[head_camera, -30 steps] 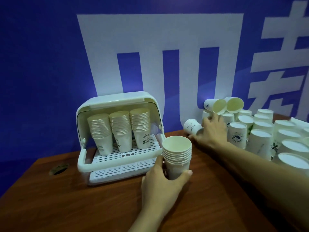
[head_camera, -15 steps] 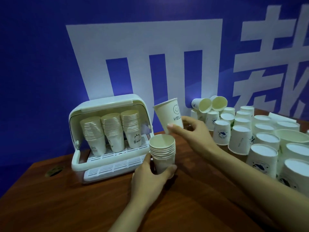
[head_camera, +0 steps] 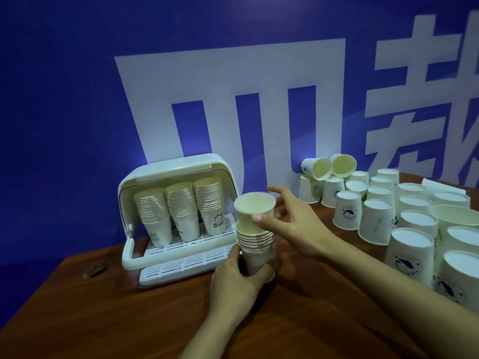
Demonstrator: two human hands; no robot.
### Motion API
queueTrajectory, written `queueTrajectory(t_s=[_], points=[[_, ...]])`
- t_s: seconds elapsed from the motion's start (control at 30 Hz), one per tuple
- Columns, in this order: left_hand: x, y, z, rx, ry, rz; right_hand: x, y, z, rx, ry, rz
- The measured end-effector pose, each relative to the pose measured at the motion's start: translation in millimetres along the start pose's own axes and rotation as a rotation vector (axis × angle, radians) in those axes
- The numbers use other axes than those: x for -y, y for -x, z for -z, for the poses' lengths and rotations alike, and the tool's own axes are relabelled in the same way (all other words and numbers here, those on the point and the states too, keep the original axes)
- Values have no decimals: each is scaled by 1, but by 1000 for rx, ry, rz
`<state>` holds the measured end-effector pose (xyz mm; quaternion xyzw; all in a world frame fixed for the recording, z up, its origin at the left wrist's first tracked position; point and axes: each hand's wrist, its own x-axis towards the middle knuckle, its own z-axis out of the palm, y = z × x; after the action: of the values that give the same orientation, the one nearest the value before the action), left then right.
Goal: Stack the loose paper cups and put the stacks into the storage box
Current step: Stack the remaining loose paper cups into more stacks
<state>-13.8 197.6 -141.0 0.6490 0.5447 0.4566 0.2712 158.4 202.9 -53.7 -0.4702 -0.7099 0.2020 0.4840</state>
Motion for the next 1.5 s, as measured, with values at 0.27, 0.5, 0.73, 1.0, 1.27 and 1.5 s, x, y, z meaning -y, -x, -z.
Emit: queueTrajectory(t_s=[0.27,0.5,0.73,1.0,1.27,1.5], points=[[-3,1,1,12,-28,-5,-23,-3,-10,-58,270,123],[-5,1,2,23,-89,22,-64,-72,9,-235,355,-276],[-3,-4,2,26,-122,25,-119,-126,38,-278,438,-684],[-7,-4,2,28,-159,28,-116,-125,56,-631,619,-390],[-11,-3,5,14,-148,59,-127,-140,56,-308,462,-526],[-5,-7,1,-6,-153,35,-66,-125,67,-557,379,-57]])
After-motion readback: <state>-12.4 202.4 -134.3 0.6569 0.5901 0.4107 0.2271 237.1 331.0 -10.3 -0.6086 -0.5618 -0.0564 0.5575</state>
